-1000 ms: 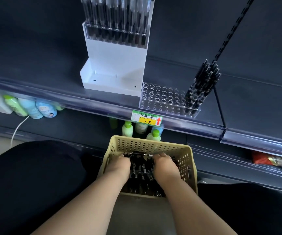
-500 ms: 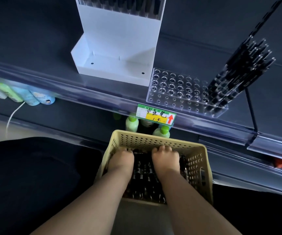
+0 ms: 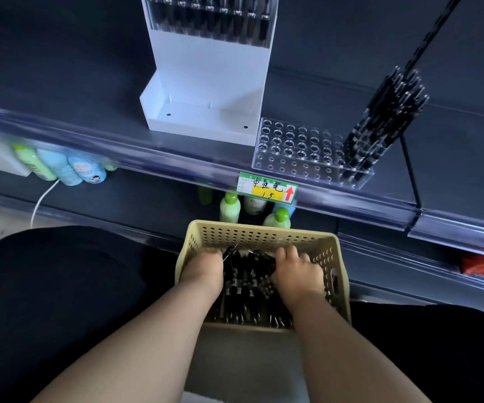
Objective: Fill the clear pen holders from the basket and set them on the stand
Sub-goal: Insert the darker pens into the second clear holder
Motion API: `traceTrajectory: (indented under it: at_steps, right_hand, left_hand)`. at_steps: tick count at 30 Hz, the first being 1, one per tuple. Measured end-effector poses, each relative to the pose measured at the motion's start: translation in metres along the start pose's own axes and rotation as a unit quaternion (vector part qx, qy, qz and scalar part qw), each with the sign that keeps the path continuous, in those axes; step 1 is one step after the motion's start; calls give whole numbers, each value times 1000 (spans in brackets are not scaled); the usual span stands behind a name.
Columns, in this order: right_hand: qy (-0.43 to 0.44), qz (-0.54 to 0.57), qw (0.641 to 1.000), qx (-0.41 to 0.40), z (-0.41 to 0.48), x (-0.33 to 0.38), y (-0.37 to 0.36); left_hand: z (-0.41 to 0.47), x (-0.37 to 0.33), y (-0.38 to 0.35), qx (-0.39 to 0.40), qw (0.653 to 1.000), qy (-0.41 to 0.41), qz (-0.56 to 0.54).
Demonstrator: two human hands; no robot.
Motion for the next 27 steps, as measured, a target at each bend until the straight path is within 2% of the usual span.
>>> traceTrajectory:
  at_steps: [5,12,17,21,25,27]
  right_hand:
    - [-6,28,999,-14,-28,9,-5]
    - [-39,29,996,-73,-40,15,3]
    - [-99,128,981,-102,-46,18,8]
    - [-194,246,937,-152,-50,12,11]
    - [-350,380,844,-145,-68,-3,5]
    - [-374,382,837,-117,-74,-3,2]
  left_hand:
    - [-13,7,2,-4,999,-31,-9]
    - [-30,17,7,10,997,-23,-66]
    - [-39,7,18,-31,990,-80,-115]
    - [-48,0,27,-54,976,-100,-185]
    - [-55,1,28,-56,966,-92,-233]
    - [-57,1,27,-58,964,-87,-245]
Point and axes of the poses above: each hand's wrist, its own z-axis towards the middle knuckle, its own y-axis out of the back of the hand, x = y × z, the point moved 2 cm from there along z, towards the middle knuckle, and after that the axes turned 15 degrees about y, right-handed, at the moved point
